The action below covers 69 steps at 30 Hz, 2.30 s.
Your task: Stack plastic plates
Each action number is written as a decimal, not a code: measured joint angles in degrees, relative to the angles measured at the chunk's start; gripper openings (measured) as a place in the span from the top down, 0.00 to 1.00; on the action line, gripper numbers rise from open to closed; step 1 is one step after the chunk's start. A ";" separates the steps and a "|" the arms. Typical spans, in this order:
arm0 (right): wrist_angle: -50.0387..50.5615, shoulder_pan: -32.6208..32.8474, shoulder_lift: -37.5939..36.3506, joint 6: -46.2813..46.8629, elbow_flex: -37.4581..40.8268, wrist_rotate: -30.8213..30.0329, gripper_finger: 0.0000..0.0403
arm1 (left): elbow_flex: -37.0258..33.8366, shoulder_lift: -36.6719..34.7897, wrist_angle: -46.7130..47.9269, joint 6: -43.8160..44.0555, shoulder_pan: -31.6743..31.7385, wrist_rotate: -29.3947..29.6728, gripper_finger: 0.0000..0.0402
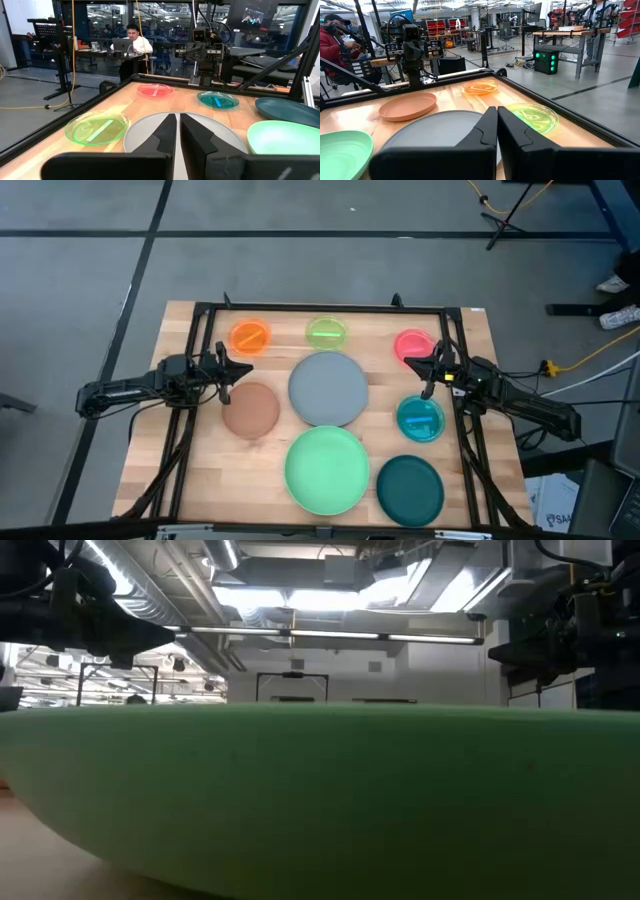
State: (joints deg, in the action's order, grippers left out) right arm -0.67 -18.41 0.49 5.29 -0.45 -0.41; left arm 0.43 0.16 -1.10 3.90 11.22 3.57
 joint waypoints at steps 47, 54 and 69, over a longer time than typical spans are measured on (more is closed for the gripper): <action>-11.35 0.02 16.67 6.30 -5.23 0.20 0.99 | 0.00 8.98 -17.02 -3.03 0.00 3.47 0.96; -10.79 0.07 34.71 5.37 -16.24 3.57 0.99 | 0.00 12.06 -20.56 -3.48 0.00 3.95 0.96; -6.21 15.40 63.85 5.10 -36.45 -3.66 0.99 | 0.00 12.22 -19.78 -0.53 -0.02 -4.19 0.96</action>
State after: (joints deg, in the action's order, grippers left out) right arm -6.88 -3.01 64.34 10.39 -36.89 -4.07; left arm 0.43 12.38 -20.88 3.38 11.20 -0.62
